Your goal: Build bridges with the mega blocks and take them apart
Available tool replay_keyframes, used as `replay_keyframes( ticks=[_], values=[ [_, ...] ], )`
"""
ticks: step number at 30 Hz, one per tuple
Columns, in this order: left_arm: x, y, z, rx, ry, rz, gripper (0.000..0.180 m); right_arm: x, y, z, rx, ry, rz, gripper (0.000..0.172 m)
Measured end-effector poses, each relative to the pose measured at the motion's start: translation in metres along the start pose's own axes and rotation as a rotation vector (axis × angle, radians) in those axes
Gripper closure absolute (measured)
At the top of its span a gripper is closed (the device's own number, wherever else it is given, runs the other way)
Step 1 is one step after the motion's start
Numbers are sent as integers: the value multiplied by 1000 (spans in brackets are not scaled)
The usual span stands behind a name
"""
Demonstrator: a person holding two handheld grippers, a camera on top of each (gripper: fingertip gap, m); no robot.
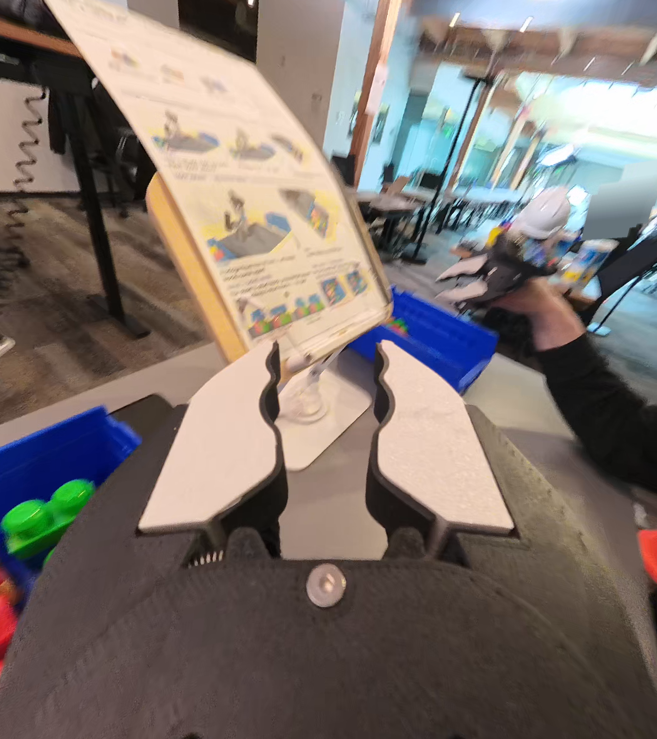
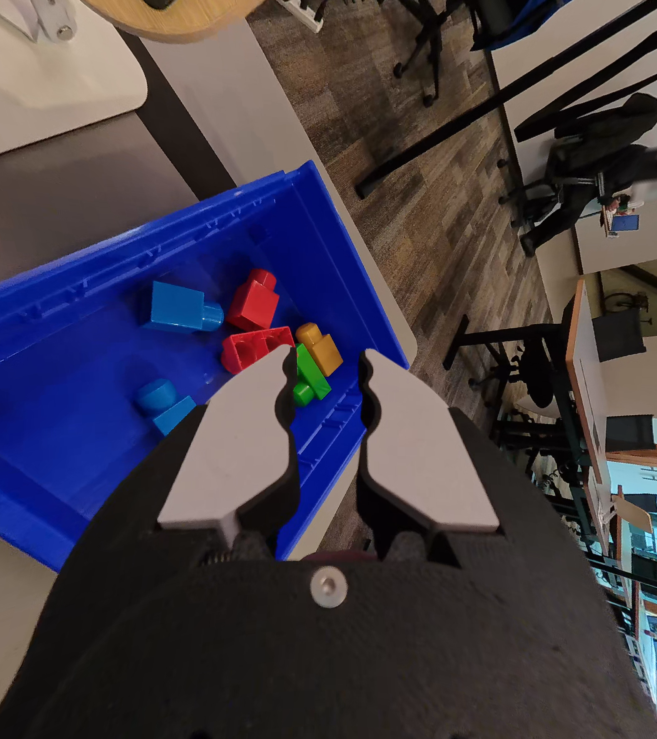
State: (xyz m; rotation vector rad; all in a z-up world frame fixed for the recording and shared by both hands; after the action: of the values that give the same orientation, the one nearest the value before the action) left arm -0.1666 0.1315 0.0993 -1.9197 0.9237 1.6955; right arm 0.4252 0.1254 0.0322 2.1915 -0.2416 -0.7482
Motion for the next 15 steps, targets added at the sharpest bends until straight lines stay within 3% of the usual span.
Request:
replay_keyframes(
  ticks=[7, 12, 15],
  values=[
    [17, -2, 24, -191, -142, 214, 135, -6, 3, 4, -12, 24, -18, 142],
    [51, -10, 46, -344, -452, 587, 133, -9, 3, 8, -20, 43, -20, 141],
    [78, -21, 59, -338, -598, 769, 131, -13, 1, 11, -29, 56, -20, 141]
  ],
)
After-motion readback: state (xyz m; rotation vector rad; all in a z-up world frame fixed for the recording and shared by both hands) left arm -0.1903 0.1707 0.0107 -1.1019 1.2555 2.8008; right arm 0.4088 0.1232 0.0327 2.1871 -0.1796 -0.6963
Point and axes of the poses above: each gripper's, where its closed fingertips meet, y back along the fingers, x out of its underside, z = x × y across the jaws, the point moved 10 cm from there along y, back along the fingers, and after that the axes turned 15 degrees about -x, right-handed, at the moved point
